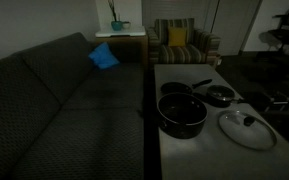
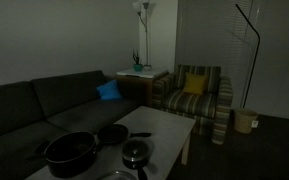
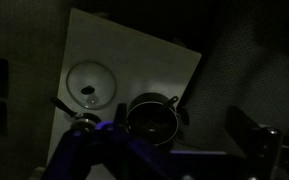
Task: Move the dishing spoon from the pot to the table, to the pot, then to the table
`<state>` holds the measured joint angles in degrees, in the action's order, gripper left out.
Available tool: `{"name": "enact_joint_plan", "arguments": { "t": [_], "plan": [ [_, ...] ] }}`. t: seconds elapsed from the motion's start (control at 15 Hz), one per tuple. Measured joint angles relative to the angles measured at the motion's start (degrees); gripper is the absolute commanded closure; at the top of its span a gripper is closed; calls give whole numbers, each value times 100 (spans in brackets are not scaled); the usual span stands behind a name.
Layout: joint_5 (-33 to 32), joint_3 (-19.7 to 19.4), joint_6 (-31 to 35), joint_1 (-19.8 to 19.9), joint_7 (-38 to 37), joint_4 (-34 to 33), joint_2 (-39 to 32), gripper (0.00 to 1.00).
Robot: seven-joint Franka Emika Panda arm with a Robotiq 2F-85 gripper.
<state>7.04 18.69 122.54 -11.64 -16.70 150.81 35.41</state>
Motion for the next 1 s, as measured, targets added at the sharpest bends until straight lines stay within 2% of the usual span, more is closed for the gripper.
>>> {"name": "enact_joint_plan", "arguments": {
  "t": [0.33,0.6,0.87,1.0],
  "plan": [
    [2,-35,147,-2,-17,-1,-24,0],
    [130,-146,933,1,-92,0,-365,0],
    [523,-364,1944,8,-149,-8,-1036,0],
    [620,-452,2169,5,-135,-43,-1349,0]
  ]
}}
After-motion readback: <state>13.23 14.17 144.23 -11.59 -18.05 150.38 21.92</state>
